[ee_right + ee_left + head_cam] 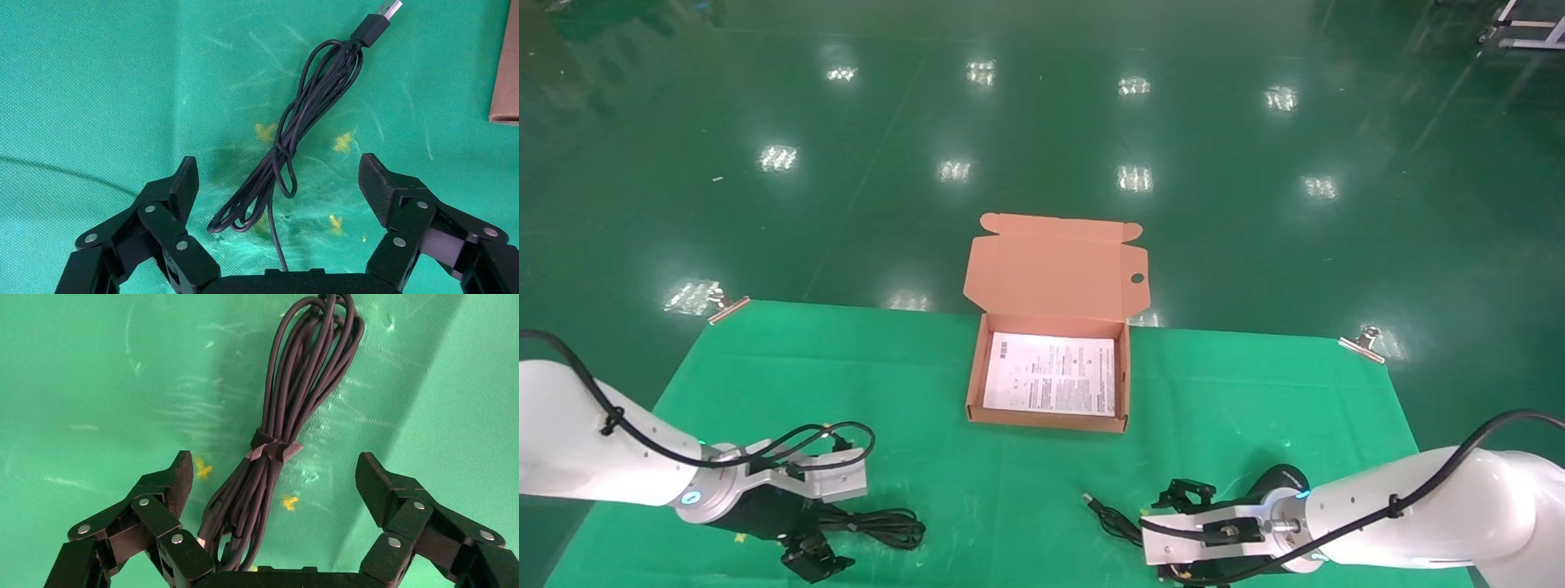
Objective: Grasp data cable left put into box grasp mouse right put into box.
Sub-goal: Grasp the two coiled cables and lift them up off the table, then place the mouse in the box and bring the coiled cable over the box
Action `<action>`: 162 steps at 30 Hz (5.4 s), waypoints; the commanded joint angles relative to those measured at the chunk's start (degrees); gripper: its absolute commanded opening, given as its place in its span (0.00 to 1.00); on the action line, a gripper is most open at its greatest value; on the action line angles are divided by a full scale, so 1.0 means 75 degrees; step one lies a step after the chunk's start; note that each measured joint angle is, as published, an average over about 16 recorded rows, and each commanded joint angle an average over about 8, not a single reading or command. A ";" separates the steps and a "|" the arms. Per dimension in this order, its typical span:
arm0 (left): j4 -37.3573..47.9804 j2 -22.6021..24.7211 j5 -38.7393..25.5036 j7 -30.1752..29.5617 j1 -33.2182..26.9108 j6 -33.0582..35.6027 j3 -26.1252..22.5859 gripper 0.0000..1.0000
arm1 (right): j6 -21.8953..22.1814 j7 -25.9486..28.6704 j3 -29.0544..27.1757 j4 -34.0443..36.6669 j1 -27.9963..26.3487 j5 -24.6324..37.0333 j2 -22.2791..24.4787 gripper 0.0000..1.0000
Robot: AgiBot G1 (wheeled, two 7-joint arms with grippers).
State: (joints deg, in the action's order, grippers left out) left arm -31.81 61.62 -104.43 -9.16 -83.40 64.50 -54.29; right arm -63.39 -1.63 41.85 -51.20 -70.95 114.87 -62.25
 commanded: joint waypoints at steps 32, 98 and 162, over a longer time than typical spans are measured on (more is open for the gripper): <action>-0.0147 -0.0010 -0.0040 -0.0036 -0.0002 0.0042 -0.0029 0.00 | -0.0047 0.0014 -0.0011 -0.0090 0.0014 -0.0031 0.0046 0.00; -0.1863 0.0095 -0.1047 0.0404 -0.2672 -0.1810 0.0618 0.00 | 0.2069 0.1146 -0.1782 0.0815 -0.3347 -0.1242 -0.1471 0.00; -0.2995 -0.0469 -0.2007 -0.1322 -0.2377 -0.1260 0.0353 0.00 | 0.3121 0.2234 0.0207 0.2841 -0.2084 -0.2739 -0.1974 1.00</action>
State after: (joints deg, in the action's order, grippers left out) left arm -54.28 58.10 -119.49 -19.07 -101.22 55.05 -51.64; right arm -39.88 15.20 43.57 -30.05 -86.49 94.27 -77.02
